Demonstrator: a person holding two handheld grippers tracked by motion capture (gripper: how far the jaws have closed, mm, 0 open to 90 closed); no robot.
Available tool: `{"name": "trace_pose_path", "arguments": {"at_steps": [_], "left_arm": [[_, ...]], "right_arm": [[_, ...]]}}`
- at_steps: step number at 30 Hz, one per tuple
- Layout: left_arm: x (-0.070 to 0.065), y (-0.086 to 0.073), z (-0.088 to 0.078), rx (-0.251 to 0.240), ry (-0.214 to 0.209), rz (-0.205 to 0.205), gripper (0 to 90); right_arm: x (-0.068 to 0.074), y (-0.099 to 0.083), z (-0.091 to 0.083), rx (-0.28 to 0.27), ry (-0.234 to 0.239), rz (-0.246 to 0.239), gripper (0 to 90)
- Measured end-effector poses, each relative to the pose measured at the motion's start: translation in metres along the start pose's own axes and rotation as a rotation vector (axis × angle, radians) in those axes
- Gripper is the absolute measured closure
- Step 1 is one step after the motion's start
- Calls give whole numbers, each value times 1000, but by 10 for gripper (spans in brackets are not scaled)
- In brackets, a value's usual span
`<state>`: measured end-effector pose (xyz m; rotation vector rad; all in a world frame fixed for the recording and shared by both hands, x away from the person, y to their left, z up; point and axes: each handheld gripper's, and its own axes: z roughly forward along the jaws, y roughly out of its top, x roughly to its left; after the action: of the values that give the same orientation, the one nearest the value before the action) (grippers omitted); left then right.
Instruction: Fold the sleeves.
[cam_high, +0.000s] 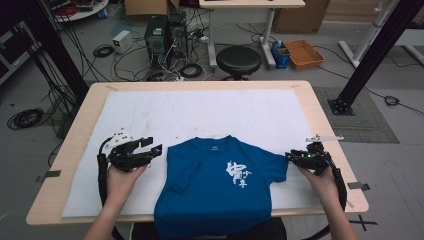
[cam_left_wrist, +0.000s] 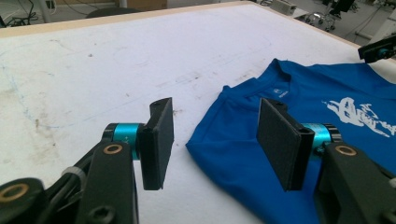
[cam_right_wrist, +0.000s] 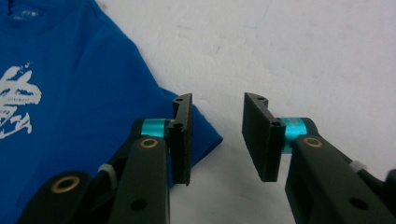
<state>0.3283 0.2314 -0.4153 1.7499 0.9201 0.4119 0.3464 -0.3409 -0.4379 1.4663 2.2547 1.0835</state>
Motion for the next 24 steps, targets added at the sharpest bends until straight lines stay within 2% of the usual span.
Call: {"name": "trace_pose_path", "arguments": {"at_steps": [1, 2, 3, 4, 7, 9, 12, 17, 24], "left_arm": [[0, 0, 0, 0, 0, 0, 463], [1, -1, 1, 9, -5, 1, 463], [1, -1, 1, 9, -5, 1, 463], [1, -1, 2, 14, -13, 1, 463], [1, -1, 3, 14, -14, 4, 463], [2, -1, 3, 13, -11, 8, 465], [4, -1, 2, 4, -4, -3, 465], [4, -1, 2, 10, -10, -6, 466], [1, 0, 6, 20, -25, -2, 466]], "right_arm": [[0, 0, 0, 0, 0, 0, 682], [1, -1, 4, 23, 6, -20, 767], [1, -1, 4, 23, 6, -20, 767], [5, -1, 5, 31, 7, -42, 861], [7, 0, 4, 28, 3, -53, 894], [10, 5, -1, 3, 3, -39, 896], [18, 13, -12, -44, 9, -47, 896], [48, 30, -27, -76, 19, -93, 896], [106, 46, -26, -68, 16, -194, 895]]}}
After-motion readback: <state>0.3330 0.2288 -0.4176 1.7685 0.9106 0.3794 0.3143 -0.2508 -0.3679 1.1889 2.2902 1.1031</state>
